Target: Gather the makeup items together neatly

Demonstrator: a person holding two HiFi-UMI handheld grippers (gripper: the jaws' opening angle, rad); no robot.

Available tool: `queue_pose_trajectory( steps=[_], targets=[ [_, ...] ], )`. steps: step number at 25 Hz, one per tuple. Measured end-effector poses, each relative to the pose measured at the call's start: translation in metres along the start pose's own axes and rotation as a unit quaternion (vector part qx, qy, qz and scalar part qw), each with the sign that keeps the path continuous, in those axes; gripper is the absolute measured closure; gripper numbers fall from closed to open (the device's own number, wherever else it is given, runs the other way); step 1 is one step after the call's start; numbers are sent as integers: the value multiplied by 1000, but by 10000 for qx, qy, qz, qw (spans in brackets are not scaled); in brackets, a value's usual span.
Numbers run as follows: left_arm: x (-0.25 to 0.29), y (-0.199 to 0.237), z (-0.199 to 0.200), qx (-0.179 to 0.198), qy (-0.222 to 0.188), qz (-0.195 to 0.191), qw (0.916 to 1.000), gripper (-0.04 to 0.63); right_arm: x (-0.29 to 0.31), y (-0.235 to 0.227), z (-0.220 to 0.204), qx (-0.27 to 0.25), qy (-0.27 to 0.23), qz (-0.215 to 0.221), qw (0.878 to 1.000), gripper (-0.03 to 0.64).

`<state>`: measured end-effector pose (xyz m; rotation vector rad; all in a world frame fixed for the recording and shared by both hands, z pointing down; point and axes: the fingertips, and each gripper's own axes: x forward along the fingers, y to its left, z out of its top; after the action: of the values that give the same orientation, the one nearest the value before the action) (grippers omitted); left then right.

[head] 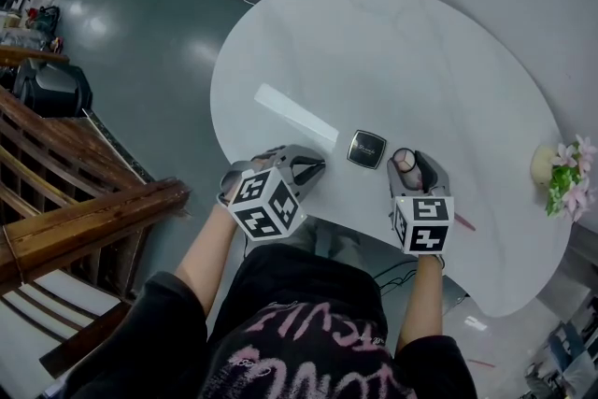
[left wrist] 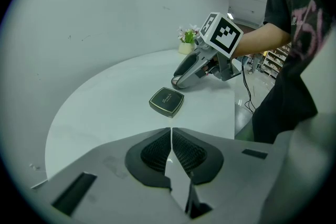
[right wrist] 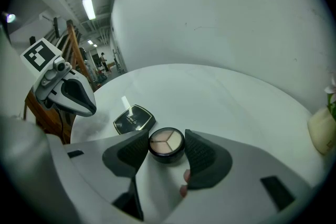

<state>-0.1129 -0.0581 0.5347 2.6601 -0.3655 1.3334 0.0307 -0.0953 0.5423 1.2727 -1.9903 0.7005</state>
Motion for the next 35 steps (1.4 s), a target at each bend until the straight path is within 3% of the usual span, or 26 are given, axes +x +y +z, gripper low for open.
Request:
queue_pose_trajectory(
  steps=[19,29,35],
  targets=[
    [3,-9,-1,91,105,-66,9999,575,2,8,-11,111,-9,148,9998,342],
    [2,-13,9,-78,-91,-10,9999,575,-19,1,-11,-53,-187,14,9998,341],
    [9,-29,22,34,-164,-104,9998,577,-46,-19,-23,-131,-251,-332,9990,422]
  ],
)
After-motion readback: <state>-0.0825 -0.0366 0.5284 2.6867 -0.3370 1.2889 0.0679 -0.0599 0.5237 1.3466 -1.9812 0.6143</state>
